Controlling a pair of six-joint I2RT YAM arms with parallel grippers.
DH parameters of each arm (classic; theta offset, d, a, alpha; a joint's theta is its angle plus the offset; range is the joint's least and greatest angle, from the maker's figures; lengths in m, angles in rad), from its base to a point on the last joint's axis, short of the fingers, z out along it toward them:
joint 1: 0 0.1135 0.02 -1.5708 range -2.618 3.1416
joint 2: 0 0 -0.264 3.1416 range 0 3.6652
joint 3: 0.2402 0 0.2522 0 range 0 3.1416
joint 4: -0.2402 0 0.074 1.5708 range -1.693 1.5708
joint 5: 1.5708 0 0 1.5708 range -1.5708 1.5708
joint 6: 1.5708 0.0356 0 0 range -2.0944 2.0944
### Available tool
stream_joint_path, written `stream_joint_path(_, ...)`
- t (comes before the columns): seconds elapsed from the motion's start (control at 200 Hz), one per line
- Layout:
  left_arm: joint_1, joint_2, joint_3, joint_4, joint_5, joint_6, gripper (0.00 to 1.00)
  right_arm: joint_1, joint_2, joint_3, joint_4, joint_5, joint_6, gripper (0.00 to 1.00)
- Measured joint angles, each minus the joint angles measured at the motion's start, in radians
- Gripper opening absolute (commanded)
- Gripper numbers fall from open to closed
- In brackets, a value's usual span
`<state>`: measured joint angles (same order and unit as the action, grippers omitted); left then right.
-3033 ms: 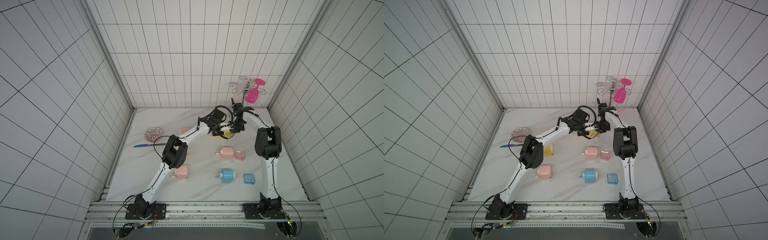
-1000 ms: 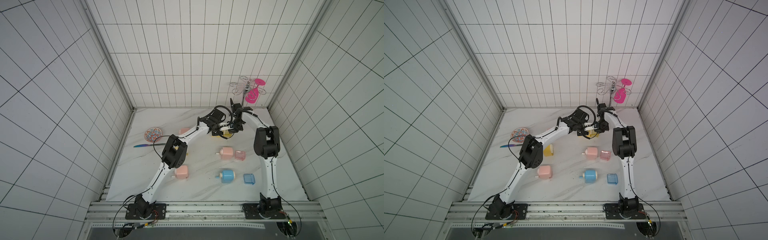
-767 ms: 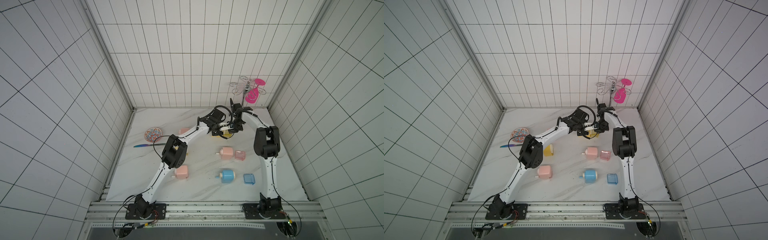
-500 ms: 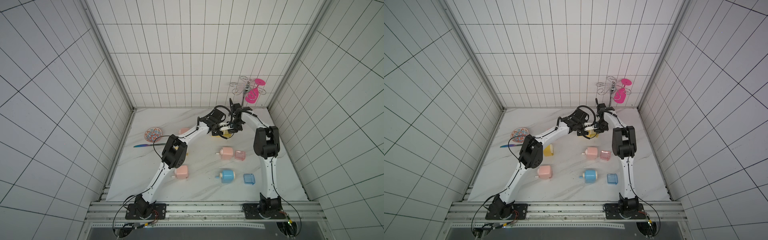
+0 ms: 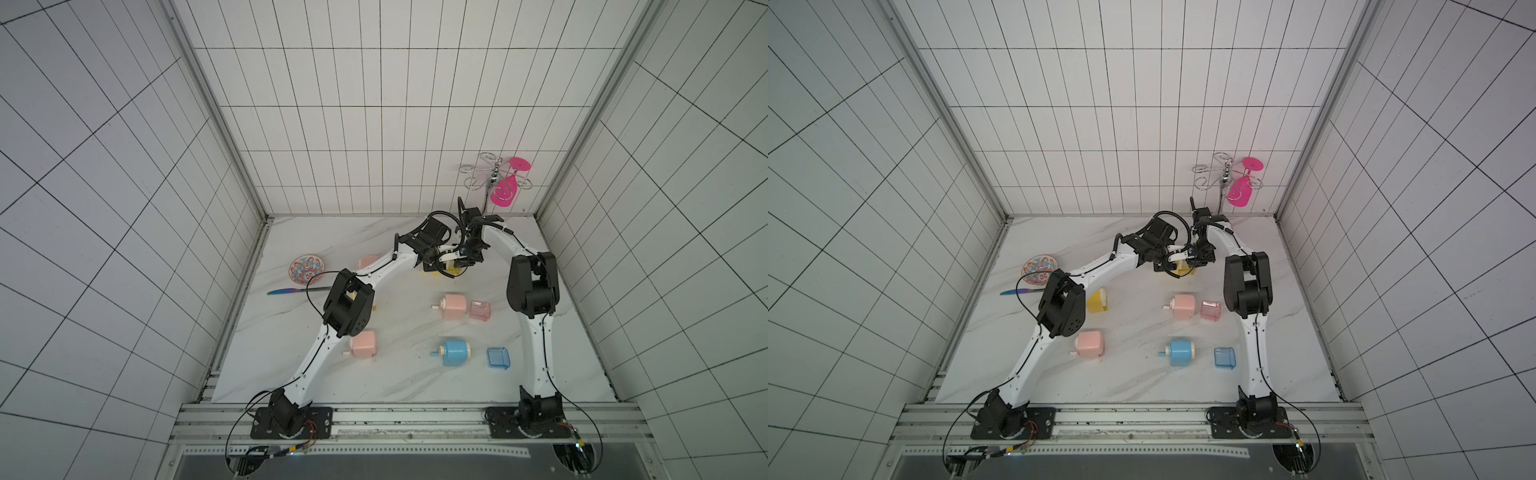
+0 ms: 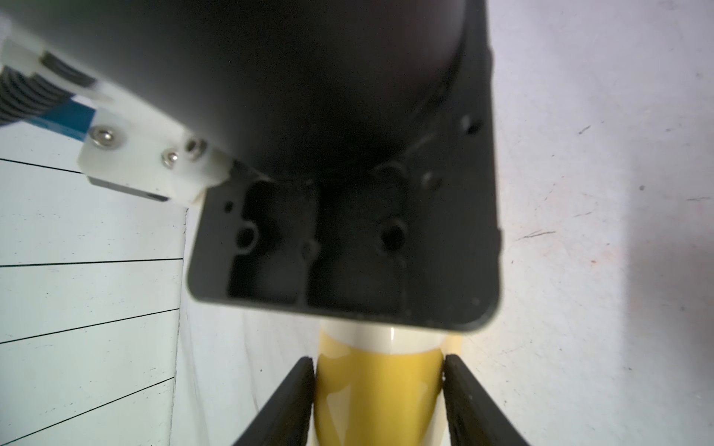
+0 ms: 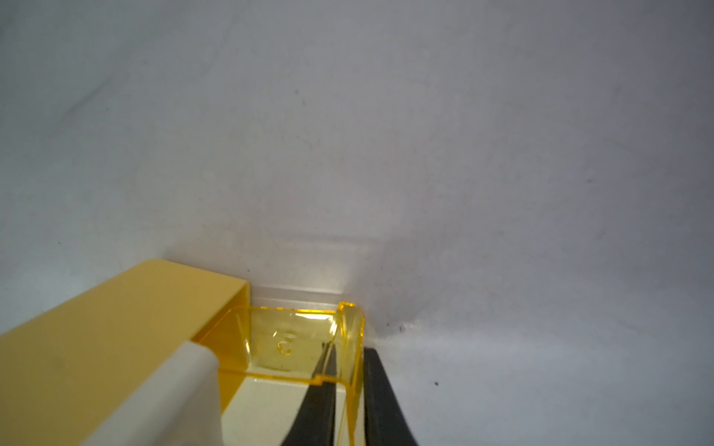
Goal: Put the tray back into the pencil sharpener
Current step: Close the container of the pencil sharpener.
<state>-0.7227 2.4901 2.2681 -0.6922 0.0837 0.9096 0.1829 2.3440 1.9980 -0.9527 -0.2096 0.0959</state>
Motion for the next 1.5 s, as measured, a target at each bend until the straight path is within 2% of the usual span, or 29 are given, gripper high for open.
stream_joint_path(0.565,0.000,0.000,0.000,0.000,0.000,0.000,0.56,0.000,0.000,0.000,0.000,0.019,0.061,0.12)
stream_joint_path(1.499,0.001,0.000,0.000,0.001,-0.002,0.000,0.56,0.008,0.000,0.013,-0.012,0.041,0.083,0.10)
